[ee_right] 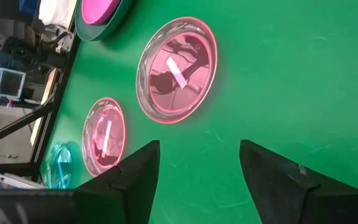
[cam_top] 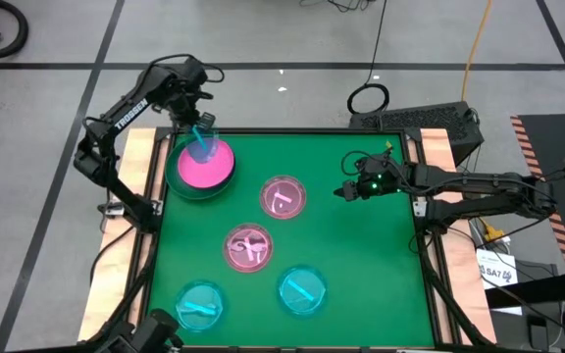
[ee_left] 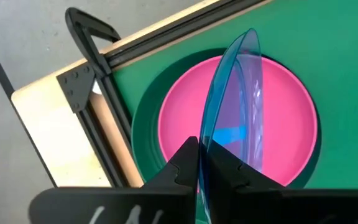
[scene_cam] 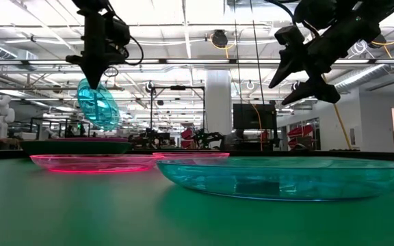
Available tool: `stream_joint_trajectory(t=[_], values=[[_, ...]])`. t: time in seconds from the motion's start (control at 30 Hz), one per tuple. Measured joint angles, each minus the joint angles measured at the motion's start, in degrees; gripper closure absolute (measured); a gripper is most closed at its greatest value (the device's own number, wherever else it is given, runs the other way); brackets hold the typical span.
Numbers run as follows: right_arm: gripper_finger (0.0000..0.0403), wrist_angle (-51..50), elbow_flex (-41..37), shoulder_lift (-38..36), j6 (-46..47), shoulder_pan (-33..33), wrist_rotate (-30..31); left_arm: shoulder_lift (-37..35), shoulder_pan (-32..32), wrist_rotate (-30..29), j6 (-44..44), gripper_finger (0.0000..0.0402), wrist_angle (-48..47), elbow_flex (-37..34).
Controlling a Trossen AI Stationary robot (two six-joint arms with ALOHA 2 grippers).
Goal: Stack plastic plates
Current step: Stack the top blue plate on top of the pink plate, then stack the top light pink plate on top of the blue plate
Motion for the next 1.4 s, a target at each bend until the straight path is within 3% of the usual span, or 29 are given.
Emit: stream_joint_trajectory(t=[0.23,0.63,1.07,1.4], values=[[0.0188,-0.02,0.0,0.0,-0.02,0.0,0.25,0.64,-0.39,2.69,0.87,0.0384,0.49,-0.37],[0.0188,-0.04,0.0,0.02,0.0,0.0,1.4,0.72,-0.44,3.42,-2.55,0.0375,2.1,-10.64],[0.0188,0.0,0.0,0.2,0.5,-0.02,1.62,0.7,-0.53,1.33,-4.49,0.0223,3.55,-11.89],[0.0188,3.53,0.02,5.51,7.1,-0.03,-0.05,-1.57,-8.57,7.34,-6.98,0.0204,5.49,-11.91]])
